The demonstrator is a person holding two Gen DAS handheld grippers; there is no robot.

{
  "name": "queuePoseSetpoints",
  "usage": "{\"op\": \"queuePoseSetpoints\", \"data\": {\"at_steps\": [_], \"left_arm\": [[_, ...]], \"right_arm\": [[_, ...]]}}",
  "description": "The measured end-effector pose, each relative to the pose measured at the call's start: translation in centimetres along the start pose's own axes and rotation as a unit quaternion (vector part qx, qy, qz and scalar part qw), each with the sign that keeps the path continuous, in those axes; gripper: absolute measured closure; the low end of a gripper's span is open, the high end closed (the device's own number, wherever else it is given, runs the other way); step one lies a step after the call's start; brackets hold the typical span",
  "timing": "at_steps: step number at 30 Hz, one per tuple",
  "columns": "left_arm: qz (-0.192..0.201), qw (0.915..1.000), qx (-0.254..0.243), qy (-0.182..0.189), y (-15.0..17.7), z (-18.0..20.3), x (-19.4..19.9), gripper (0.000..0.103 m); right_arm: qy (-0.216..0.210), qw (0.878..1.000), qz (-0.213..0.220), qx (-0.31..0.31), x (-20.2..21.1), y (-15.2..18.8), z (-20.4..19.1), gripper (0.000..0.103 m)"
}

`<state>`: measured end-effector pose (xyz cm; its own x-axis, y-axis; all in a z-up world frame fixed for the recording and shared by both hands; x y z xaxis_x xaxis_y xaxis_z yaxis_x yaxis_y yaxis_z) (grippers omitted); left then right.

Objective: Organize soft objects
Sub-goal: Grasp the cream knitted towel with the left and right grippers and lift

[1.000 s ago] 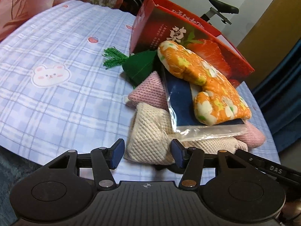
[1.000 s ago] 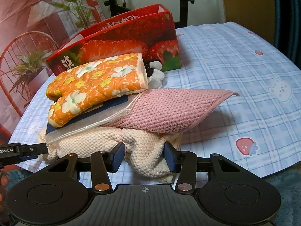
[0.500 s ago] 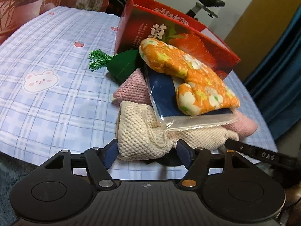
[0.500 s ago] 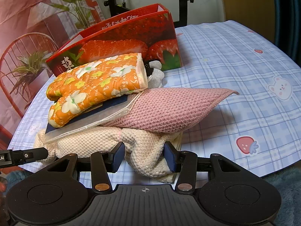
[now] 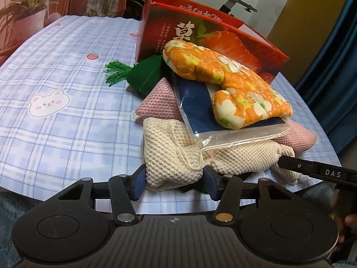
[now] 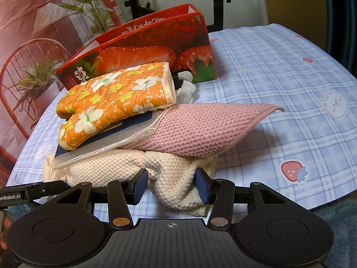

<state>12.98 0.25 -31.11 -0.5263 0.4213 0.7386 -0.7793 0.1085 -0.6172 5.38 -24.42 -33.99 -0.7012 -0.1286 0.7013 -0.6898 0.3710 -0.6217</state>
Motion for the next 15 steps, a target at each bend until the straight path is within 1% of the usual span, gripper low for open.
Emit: {"op": "queuePoseSetpoints", "data": {"at_steps": [2,4,5,6,7,10,15], "left_arm": [[0.007,1.0,-0.001,0.002,0.0,0.1,0.2,0.055],[0.018,0.9997,0.006,0.014,-0.3,0.1,0.7,0.071],[0.026,0.9995,0.006,0.018,-0.5,0.2,0.9,0.074],[0.035,0.9992,0.003,0.017,-0.7,0.3,1.3,0.077],[0.043,0.999,-0.001,0.015,-0.8,0.5,1.6,0.079],[0.06,0.9981,-0.01,0.005,-1.1,0.6,2.3,0.081],[0.085,0.9964,0.005,0.0,-1.5,0.1,3.6,0.081]], "right_arm": [[-0.002,1.0,0.001,-0.003,0.0,0.0,0.1,0.058],[-0.004,1.0,0.002,-0.006,0.0,0.0,0.2,0.059],[-0.007,1.0,0.003,-0.009,0.1,0.0,0.3,0.06],[-0.01,1.0,0.004,-0.012,0.2,0.0,0.4,0.066],[-0.011,1.0,0.005,-0.015,0.3,0.0,0.4,0.077],[-0.03,0.999,0.009,-0.011,0.7,-0.1,0.0,0.084],[-0.052,0.998,0.028,0.016,2.1,-0.7,-1.5,0.087]]}}
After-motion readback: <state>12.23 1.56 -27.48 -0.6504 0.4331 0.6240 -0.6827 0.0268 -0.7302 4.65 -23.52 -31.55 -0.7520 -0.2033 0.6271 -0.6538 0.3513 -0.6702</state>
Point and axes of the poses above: each gripper's, at about its wrist camera, not at the fingertips, and x roughly against the way its jaws point, z to its right, y to its underside, the point moved 7 cm from there along -x, roughly the way its jaws point
